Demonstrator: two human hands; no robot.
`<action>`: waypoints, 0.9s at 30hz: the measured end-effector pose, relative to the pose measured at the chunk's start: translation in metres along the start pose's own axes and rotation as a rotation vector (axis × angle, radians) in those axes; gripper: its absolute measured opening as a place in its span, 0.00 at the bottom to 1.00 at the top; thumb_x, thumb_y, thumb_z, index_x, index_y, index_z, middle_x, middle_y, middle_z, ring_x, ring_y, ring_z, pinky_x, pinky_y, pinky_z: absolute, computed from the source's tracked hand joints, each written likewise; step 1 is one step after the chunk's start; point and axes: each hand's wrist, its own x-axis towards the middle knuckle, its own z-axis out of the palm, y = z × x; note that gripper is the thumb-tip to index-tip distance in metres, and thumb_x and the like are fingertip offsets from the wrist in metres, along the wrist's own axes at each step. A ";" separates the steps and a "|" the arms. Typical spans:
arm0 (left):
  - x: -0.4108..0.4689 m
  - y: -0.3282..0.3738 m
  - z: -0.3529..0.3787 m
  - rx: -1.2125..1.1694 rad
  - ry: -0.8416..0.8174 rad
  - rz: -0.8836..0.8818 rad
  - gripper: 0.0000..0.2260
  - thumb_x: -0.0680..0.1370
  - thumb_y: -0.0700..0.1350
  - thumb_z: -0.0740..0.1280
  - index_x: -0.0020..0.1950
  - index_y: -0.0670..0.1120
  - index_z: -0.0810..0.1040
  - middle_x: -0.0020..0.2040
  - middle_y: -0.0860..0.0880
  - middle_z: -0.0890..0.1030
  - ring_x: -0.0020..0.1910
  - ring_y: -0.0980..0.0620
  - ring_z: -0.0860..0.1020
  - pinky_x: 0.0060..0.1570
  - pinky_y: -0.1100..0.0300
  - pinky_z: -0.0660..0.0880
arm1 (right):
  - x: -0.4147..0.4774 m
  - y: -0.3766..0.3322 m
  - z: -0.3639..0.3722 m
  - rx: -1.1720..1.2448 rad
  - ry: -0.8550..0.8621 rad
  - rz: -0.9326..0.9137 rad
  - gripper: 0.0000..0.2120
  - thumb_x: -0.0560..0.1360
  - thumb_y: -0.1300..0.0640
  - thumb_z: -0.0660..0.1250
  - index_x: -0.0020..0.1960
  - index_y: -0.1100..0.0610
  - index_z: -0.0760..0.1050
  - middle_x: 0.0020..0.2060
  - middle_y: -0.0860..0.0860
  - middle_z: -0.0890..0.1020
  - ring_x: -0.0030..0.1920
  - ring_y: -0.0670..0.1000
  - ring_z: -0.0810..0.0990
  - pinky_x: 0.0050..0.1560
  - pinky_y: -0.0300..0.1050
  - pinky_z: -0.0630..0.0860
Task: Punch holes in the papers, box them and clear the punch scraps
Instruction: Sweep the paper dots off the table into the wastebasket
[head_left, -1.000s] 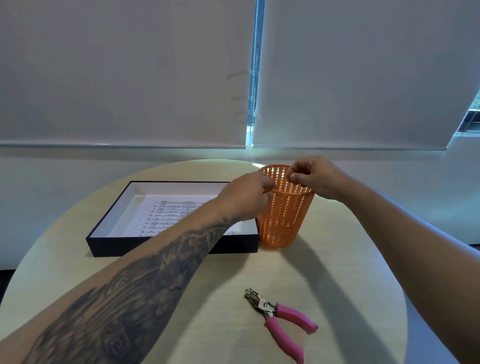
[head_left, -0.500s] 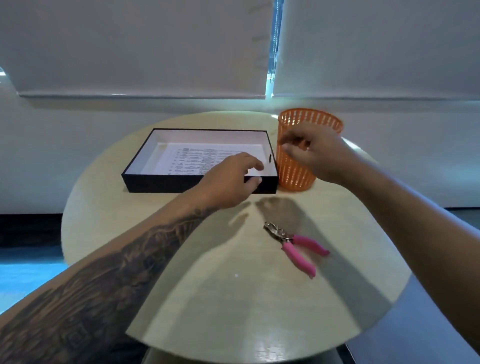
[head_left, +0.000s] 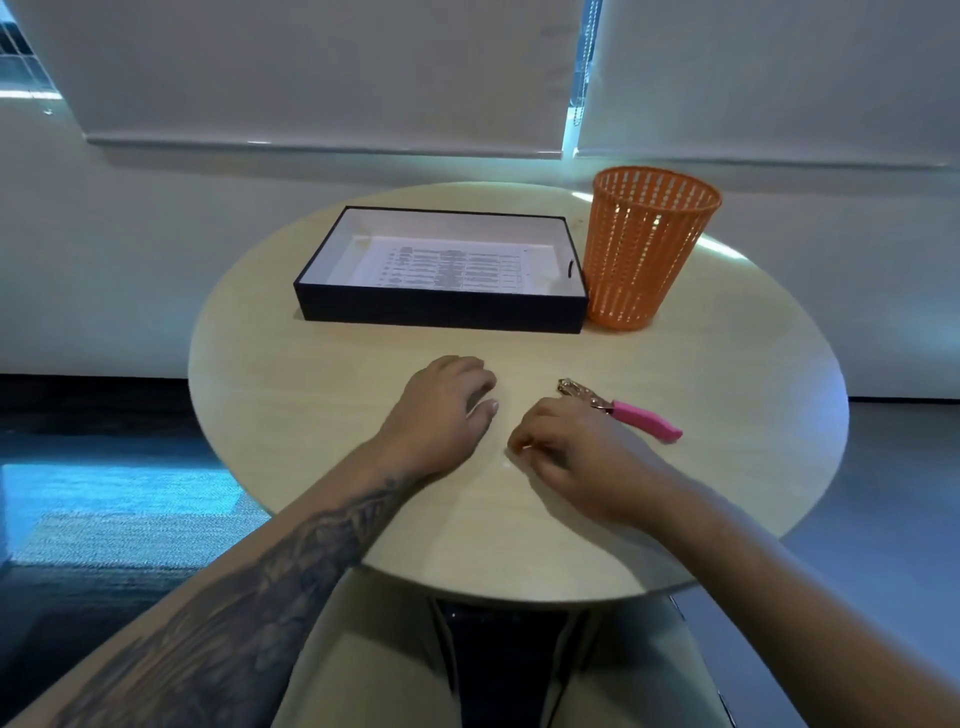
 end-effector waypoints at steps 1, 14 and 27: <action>-0.002 0.000 0.001 0.006 0.010 0.004 0.16 0.79 0.51 0.65 0.64 0.46 0.79 0.68 0.47 0.77 0.69 0.45 0.72 0.69 0.49 0.67 | -0.002 -0.001 0.002 -0.018 0.001 -0.005 0.10 0.80 0.52 0.65 0.58 0.47 0.83 0.52 0.43 0.81 0.55 0.44 0.76 0.56 0.44 0.76; -0.003 0.000 0.003 0.032 0.022 0.017 0.16 0.79 0.51 0.63 0.63 0.46 0.79 0.67 0.47 0.78 0.67 0.46 0.73 0.67 0.49 0.69 | 0.018 -0.022 -0.004 -0.366 -0.134 -0.099 0.12 0.83 0.48 0.59 0.55 0.47 0.81 0.48 0.46 0.81 0.50 0.50 0.80 0.44 0.49 0.77; -0.004 0.001 0.003 0.024 0.056 0.032 0.14 0.80 0.50 0.64 0.62 0.46 0.79 0.64 0.49 0.79 0.64 0.46 0.74 0.64 0.52 0.70 | 0.004 -0.017 0.008 -0.194 -0.055 0.003 0.11 0.85 0.51 0.53 0.49 0.53 0.71 0.44 0.48 0.74 0.44 0.49 0.70 0.46 0.46 0.68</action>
